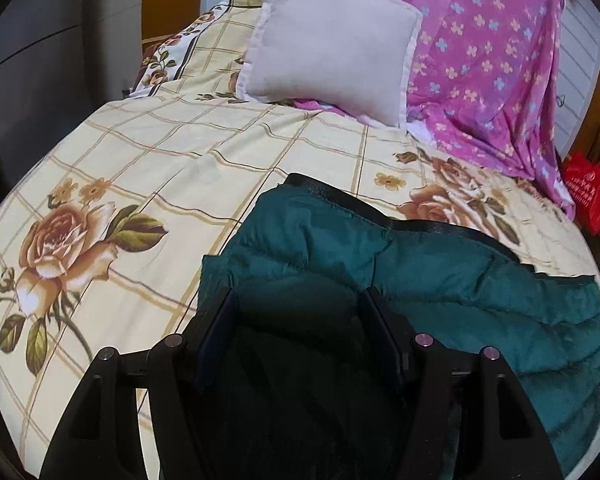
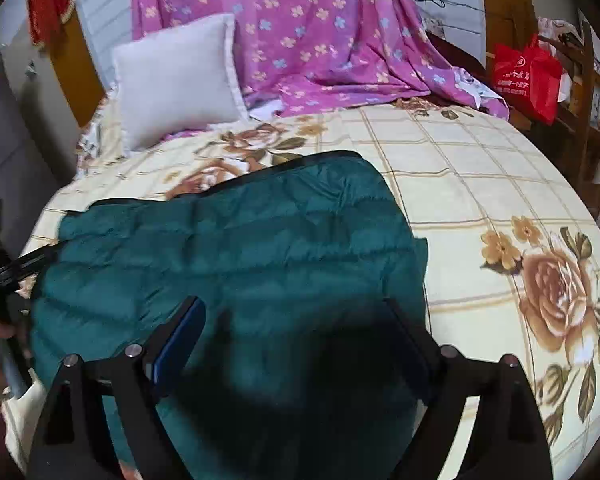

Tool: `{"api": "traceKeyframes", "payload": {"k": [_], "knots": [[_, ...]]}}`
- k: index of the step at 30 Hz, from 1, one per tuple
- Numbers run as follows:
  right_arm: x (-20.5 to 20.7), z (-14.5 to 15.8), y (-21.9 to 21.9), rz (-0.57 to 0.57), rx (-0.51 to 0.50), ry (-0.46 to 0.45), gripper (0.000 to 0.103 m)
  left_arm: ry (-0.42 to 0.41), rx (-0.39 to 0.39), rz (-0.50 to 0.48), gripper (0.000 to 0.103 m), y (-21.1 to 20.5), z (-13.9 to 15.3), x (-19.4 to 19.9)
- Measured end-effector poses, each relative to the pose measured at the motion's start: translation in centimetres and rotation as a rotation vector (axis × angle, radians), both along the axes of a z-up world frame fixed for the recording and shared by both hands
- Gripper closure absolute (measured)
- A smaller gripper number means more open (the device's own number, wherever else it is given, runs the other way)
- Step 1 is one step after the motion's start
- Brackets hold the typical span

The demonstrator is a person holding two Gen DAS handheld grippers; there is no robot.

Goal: Fold large clothes

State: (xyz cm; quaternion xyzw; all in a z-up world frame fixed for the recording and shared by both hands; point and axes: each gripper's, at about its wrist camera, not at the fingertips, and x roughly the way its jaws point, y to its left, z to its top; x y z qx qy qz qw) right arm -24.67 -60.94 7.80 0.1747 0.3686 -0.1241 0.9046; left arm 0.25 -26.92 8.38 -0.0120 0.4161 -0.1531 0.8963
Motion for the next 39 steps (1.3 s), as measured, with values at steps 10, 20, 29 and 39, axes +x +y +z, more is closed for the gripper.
{"api": "traceKeyframes", "payload": {"k": [10,20,29,39], "knots": [[-0.5,-3.0,0.4,-0.025,-0.024,0.089,0.007,-0.037,-0.005,-0.045,0.058,2.2,1.8,-5.0],[-3.5,-1.8,1.6,-0.017,-0.018,0.061,0.007,-0.016,0.003,-0.061,0.058,4.0,0.2,-7.9],[-3.0,-4.3,0.9,-0.045,0.02,0.111,0.0,-0.02,0.018,-0.061,0.057,3.6,-0.7,-8.3],[-4.6,-2.0,-0.2,-0.065,0.045,0.045,0.0,-0.005,-0.005,-0.06,0.057,3.9,-0.9,-8.1]]}}
